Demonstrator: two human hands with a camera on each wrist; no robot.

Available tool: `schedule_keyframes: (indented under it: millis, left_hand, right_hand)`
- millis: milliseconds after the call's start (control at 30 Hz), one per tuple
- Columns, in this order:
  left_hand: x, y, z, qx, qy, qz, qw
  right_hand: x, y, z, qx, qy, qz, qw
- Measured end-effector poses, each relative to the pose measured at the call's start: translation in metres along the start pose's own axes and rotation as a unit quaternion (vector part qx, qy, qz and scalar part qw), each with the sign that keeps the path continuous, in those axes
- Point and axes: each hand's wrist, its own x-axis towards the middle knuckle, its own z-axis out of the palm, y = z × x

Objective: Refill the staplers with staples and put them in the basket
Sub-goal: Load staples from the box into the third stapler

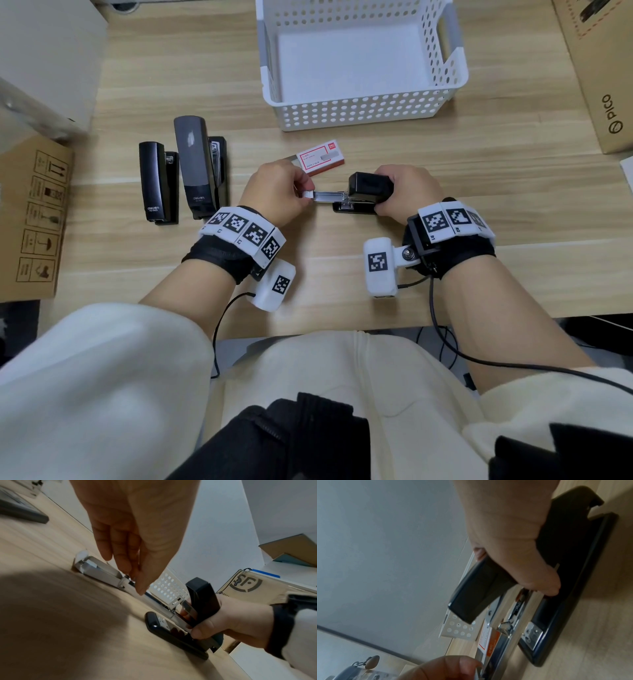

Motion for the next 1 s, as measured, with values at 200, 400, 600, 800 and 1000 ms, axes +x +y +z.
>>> schedule_keyframes:
  millis: [200, 400, 600, 800, 1000]
  left_hand:
    - [0.000, 0.004, 0.001, 0.024, 0.005, 0.010, 1.000]
    - [0.002, 0.006, -0.001, 0.078, -0.005, 0.029, 0.997]
    - [0.005, 0.000, -0.001, 0.031, -0.025, 0.003, 0.999]
    - [0.008, -0.028, -0.024, -0.138, 0.090, -0.110, 0.980]
    - [0.018, -0.032, -0.021, -0.004, 0.096, -0.101, 0.990]
  right_hand:
    - [0.000, 0.000, 0.000, -0.002, 0.003, 0.001, 1.000]
    - [0.000, 0.000, 0.001, -0.003, -0.001, 0.004, 1.000]
    - [0.000, 0.000, 0.000, 0.001, -0.001, 0.006, 1.000]
    - [0.001, 0.000, 0.000, 0.005, -0.001, 0.003, 1.000]
    - [0.000, -0.001, -0.001, -0.002, 0.002, 0.003, 1.000]
